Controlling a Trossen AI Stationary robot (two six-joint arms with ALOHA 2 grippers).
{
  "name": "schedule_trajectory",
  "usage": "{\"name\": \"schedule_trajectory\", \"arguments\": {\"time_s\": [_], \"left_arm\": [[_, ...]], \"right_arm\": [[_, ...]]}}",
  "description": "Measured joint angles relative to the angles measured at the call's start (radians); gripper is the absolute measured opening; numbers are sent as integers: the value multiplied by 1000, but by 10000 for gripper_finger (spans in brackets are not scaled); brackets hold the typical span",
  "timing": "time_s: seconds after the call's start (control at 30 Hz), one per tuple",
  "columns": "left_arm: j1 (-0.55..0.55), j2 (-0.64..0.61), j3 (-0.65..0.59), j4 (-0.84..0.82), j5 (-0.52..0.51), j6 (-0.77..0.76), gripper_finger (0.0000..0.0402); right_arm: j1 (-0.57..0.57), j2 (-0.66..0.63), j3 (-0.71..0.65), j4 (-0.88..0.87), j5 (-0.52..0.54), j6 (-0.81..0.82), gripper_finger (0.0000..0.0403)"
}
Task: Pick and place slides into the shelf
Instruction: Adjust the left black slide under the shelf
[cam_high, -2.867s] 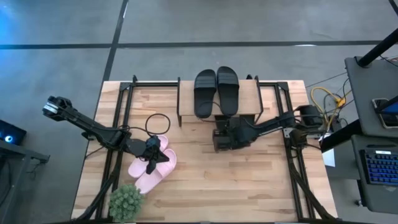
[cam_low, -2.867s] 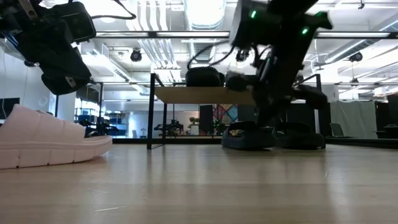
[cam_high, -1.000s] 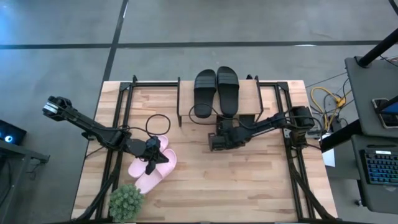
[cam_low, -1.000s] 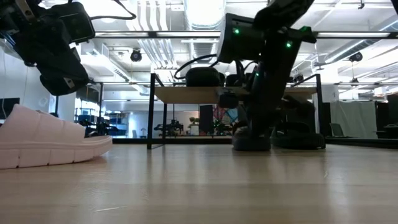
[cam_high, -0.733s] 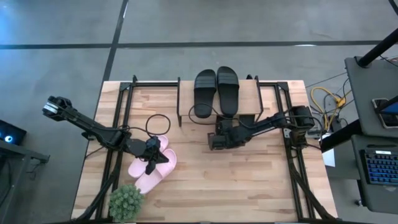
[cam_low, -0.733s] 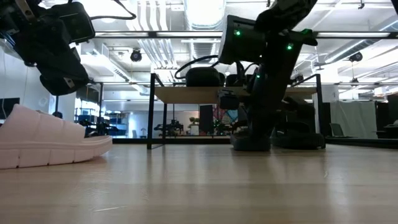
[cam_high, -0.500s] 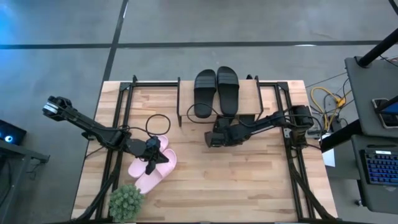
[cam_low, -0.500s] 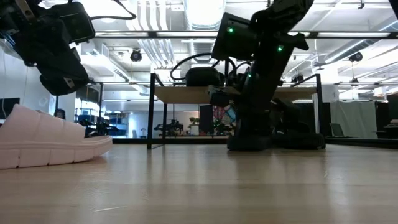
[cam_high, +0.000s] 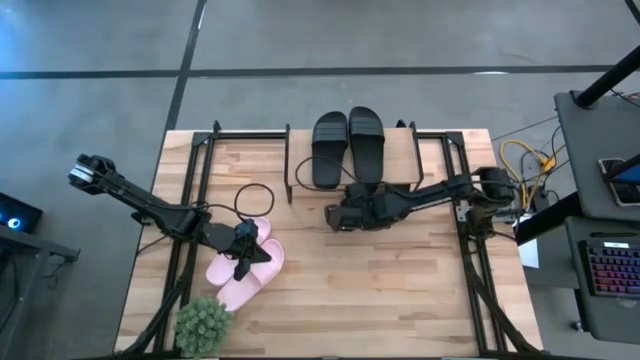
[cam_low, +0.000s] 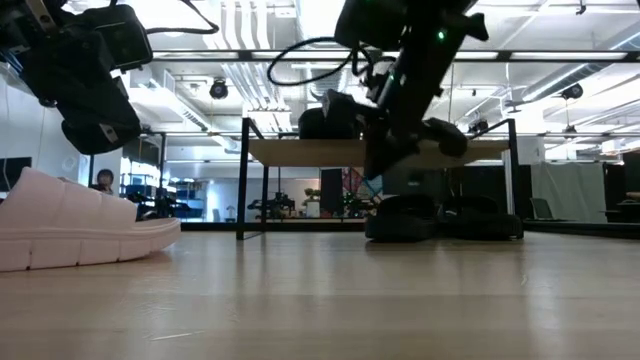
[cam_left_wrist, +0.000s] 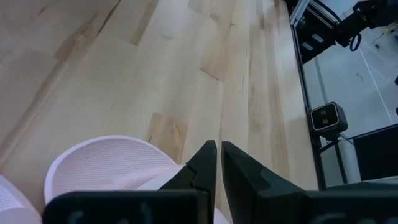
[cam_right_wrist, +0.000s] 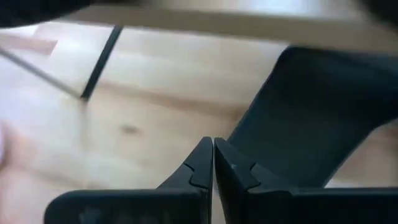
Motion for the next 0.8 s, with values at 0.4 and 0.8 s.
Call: {"name": "schedule_trajectory", "arguments": {"time_s": [0.4, 0.8], "left_arm": [[-1, 0, 0, -8, -1, 5, 10], [-1, 0, 0, -26, -2, 6, 10]], "right_arm": [[54, 116, -5, 224, -240, 6, 9], [44, 184, -5, 191, -180, 20, 9]]}}
